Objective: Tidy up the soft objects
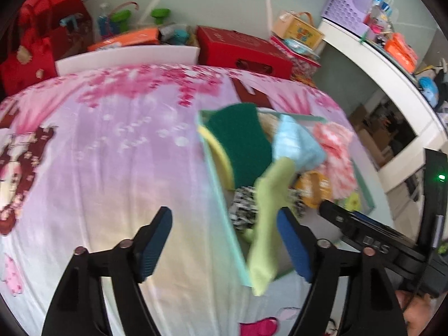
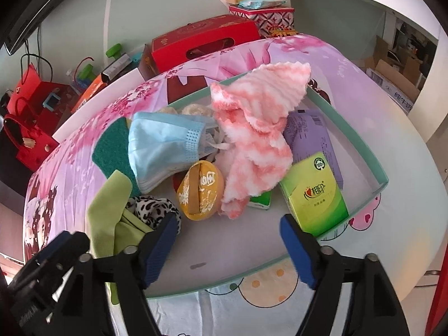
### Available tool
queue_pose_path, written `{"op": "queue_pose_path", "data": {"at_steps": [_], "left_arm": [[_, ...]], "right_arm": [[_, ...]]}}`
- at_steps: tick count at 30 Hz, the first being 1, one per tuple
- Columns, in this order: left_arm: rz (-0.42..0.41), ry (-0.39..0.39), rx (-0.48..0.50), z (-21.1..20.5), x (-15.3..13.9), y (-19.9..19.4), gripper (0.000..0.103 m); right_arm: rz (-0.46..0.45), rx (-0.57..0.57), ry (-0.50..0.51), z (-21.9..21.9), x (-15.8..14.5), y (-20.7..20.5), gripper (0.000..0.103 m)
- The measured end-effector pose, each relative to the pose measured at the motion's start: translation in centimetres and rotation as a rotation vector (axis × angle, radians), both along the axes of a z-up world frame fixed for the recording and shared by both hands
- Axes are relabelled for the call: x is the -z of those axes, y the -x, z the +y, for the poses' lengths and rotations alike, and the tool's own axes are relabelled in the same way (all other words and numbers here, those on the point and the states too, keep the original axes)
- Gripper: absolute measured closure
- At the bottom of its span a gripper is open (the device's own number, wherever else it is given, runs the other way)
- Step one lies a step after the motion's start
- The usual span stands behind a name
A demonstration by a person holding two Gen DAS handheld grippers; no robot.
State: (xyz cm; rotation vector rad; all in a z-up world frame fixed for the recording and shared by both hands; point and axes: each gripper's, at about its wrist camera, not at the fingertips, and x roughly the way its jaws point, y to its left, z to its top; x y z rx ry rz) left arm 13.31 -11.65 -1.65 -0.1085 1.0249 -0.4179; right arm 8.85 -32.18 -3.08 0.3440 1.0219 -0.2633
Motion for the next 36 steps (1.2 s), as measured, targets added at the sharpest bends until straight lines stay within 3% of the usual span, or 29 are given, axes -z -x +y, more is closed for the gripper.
{"op": "queue_pose_path", "data": {"at_steps": [5,7,11,26,32,36], "left_arm": [[-0.044,-0.069,-0.082,2.0,0.2,-0.3,0.006],[-0.056,-0.081,-0.108,2.8,0.3,-0.2,0.006],[-0.077,-0.149,-0.159,4.0,0.6,-0.1,0.005],[-0.091,-0.217,-0.221,6.1,0.7,1.5,0.006],[-0.073,-0.357,-0.299,6.7,1.4,2.2,0.006],[-0.057,-0.362,-0.298,7.1,1.7,2.5,0.005]], "right_arm": [[-0.007,-0.022,0.022,0.8,0.1,0.2,0.007],[-0.005,-0.034,0.043,1.2,0.1,0.2,0.001],[-0.014,-0.059,0.053,2.0,-0.2,0.3,0.001],[-0.025,-0.134,0.094,5.1,-0.5,1.0,0.001],[-0.029,-0.169,0.103,6.3,-0.7,1.1,0.001],[-0.032,-0.181,0.109,6.6,-0.8,1.1,0.001]]}}
